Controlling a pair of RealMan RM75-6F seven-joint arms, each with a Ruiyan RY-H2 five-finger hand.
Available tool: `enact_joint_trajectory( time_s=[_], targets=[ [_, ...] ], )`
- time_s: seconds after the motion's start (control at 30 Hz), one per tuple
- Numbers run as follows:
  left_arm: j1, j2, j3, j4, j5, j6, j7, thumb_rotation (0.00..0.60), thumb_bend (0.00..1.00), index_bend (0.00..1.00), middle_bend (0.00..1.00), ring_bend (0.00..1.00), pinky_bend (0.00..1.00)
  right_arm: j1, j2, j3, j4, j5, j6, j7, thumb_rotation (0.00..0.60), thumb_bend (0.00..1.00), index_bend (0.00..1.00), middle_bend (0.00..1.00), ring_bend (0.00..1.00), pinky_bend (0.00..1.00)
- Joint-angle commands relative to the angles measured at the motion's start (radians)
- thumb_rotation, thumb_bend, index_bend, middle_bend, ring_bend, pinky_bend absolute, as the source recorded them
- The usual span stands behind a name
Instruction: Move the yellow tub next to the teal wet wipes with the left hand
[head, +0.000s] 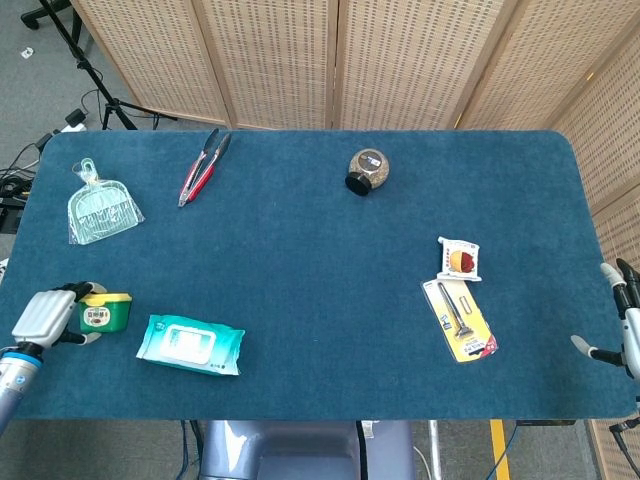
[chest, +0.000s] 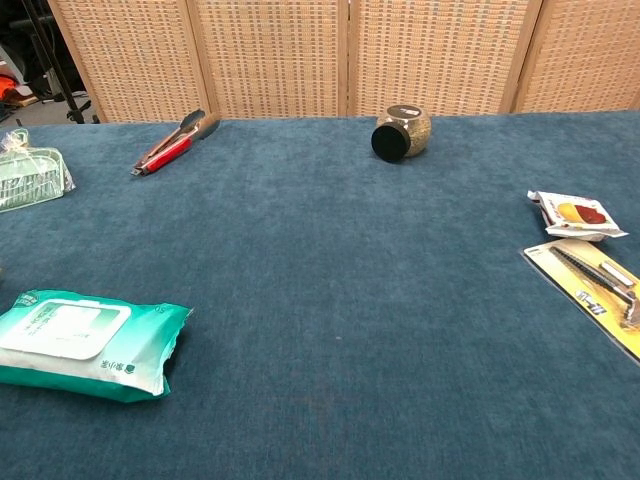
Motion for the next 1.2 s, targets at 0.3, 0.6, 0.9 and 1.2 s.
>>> enact_joint_trajectory(
  time_s=[0.3, 0.6, 0.9, 1.2],
  targets=[
    [-0.101, 0.269, 0.056, -0.224, 0.108, -0.151, -0.106, 0.6, 0.37, 0.6, 0.43, 0.39, 0.41, 0.002, -0.003, -0.003, -0.002, -0.004, -0.002, -0.01, 0.6, 0.0, 0.0, 0.0, 0.0, 0.0],
    [-0.359, 0.48, 0.119, -0.43, 0.098, -0.692, -0.194, 0.6, 0.47, 0.62, 0.44, 0.39, 0.41, 0.005, -0.01, -0.006, -0.005, -0.005, -0.004, -0.032, 0.6, 0.0, 0.0, 0.0, 0.0, 0.0],
    [-0.481, 0.393, 0.097, -0.34, 0.029, -1.018, -0.318, 0.6, 0.43, 0.47, 0.22, 0.21, 0.23, 0.005, -0.009, -0.003, -0.002, 0.004, -0.007, -0.028, 0.6, 0.0, 0.0, 0.0, 0.0, 0.0],
    [-0.327, 0.345, 0.032, -0.253, 0.011, -0.645, -0.248, 0.6, 0.32, 0.0, 0.0, 0.0, 0.0, 0.005, -0.008, -0.005, -0.003, 0.002, -0.008, -0.027, 0.6, 0.0, 0.0, 0.0, 0.0, 0.0]
  ],
)
